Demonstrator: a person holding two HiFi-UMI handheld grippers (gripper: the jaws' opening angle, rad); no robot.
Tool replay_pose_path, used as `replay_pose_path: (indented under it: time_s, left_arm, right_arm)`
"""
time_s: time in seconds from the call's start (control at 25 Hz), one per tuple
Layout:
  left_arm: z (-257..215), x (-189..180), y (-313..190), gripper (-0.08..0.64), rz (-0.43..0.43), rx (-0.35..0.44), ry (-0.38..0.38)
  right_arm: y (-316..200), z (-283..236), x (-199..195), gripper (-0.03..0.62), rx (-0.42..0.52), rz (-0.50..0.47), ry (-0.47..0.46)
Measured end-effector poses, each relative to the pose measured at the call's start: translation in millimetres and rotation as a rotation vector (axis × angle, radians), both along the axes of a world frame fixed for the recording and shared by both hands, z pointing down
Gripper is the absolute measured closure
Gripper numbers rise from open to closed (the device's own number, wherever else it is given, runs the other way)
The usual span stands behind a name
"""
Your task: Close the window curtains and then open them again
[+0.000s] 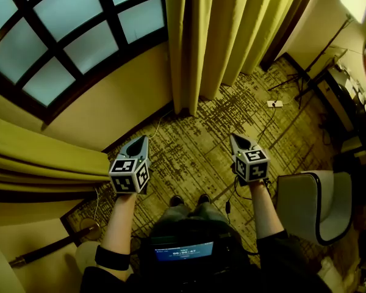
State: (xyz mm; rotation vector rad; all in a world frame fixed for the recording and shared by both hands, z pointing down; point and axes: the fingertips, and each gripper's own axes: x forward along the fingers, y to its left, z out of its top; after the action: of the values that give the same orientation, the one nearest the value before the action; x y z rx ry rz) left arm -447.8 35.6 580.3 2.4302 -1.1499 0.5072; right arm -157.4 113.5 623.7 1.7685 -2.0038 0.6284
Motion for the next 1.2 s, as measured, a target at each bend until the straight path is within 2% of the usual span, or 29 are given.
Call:
replay_pose_path:
  time_s: [0.32, 0.52, 0.72, 0.92, 1.2]
  left_arm:
    - [-0.4, -0.2, -6.3, 0.558, 0.037, 0.023, 0.034]
    - [-10.5, 13.6, -8.2, 0.558, 0.053, 0.031, 0.045]
    - [-12.3, 32.3, -26.2, 0.558, 0.029, 0.033, 0.045]
    - [-12.1, 70.4, -45.1, 0.558, -0.005, 0.015, 0.04]
    - [-16.9, 149.8, -75.5, 0.558, -0.046, 0.016, 0.024]
  right_arm:
    - [-14.7, -14.5, -24.1, 0.581, 0.044, 0.009, 0.008]
    - [-24.6, -29.3, -18.0, 0.583, 0.072, -0.011, 0.02]
    - [-50.5, -25.7, -6.2, 0.581, 0.073, -0.059, -0.002]
    - [-74.3, -21.2, 28.3, 0.581, 0.052, -0.088, -0.044]
    - [-116.2, -17.1, 105.7, 0.583, 0.059, -0.126, -0.082]
